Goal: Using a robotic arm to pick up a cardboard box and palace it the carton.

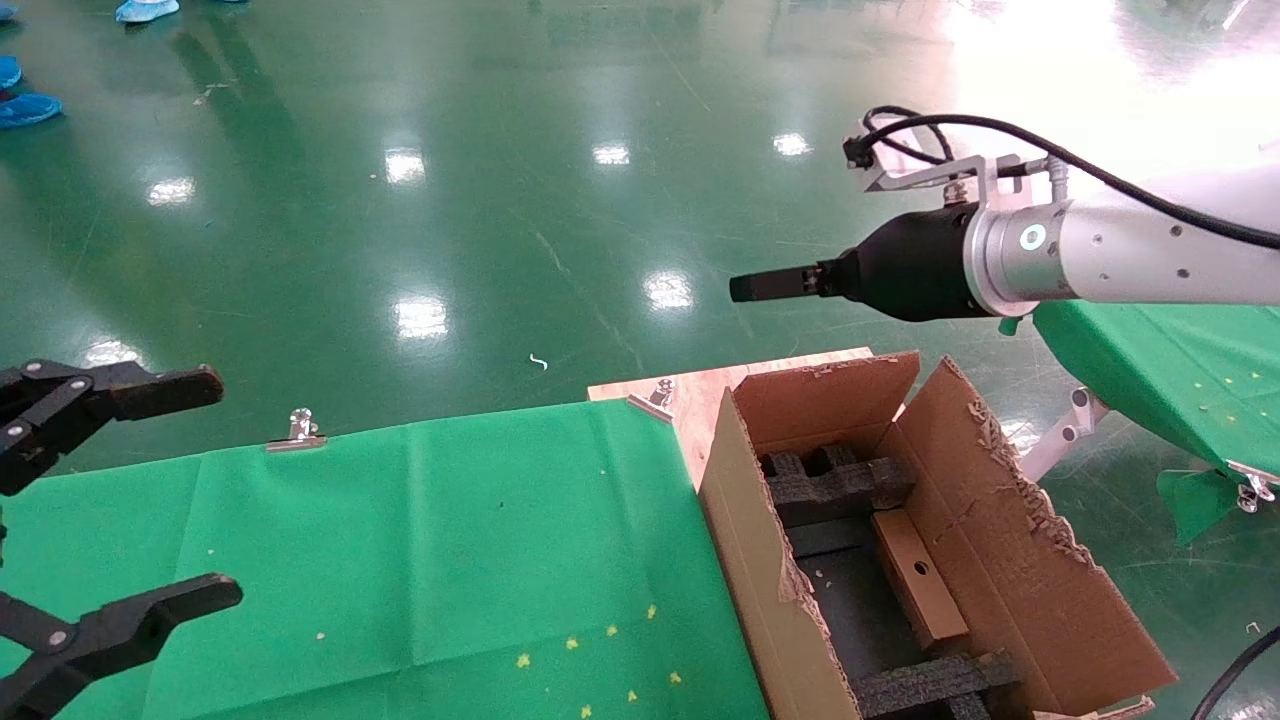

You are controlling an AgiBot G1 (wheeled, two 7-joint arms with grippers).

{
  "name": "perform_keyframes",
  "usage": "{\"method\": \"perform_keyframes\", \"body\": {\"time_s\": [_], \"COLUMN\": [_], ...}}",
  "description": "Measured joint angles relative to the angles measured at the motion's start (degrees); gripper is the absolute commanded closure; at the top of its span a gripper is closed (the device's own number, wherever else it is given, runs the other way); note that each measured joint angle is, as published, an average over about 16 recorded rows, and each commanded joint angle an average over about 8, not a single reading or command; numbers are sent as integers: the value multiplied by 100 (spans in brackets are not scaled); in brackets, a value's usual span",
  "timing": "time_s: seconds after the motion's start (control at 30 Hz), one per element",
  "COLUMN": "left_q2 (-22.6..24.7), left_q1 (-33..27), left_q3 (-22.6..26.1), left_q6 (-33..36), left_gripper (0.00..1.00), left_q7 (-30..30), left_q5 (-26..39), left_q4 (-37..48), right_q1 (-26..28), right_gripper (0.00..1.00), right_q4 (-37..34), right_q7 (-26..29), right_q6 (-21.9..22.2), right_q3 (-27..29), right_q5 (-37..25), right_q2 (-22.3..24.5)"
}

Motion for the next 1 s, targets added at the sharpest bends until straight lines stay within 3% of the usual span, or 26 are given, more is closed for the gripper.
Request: {"method": "perform_keyframes", "body": {"time_s": [0.23, 1.0], "left_q2": [0, 0], "left_q1": [0, 0], "left_q3": [0, 0], "left_q6": [0, 0], "left_gripper": [0, 0], "left_q7": [0, 0], "left_q5": [0, 0], "left_q4": [0, 0], "right_q1": [-535, -2942], "right_gripper": [0, 0], "right_q4": [-41, -227], "right_q7": [-755, -4303], "right_q6": [-380, -2181], "right_q3": [718, 4054], "right_q5": [337, 2053], "right_q2": [-32, -157]}}
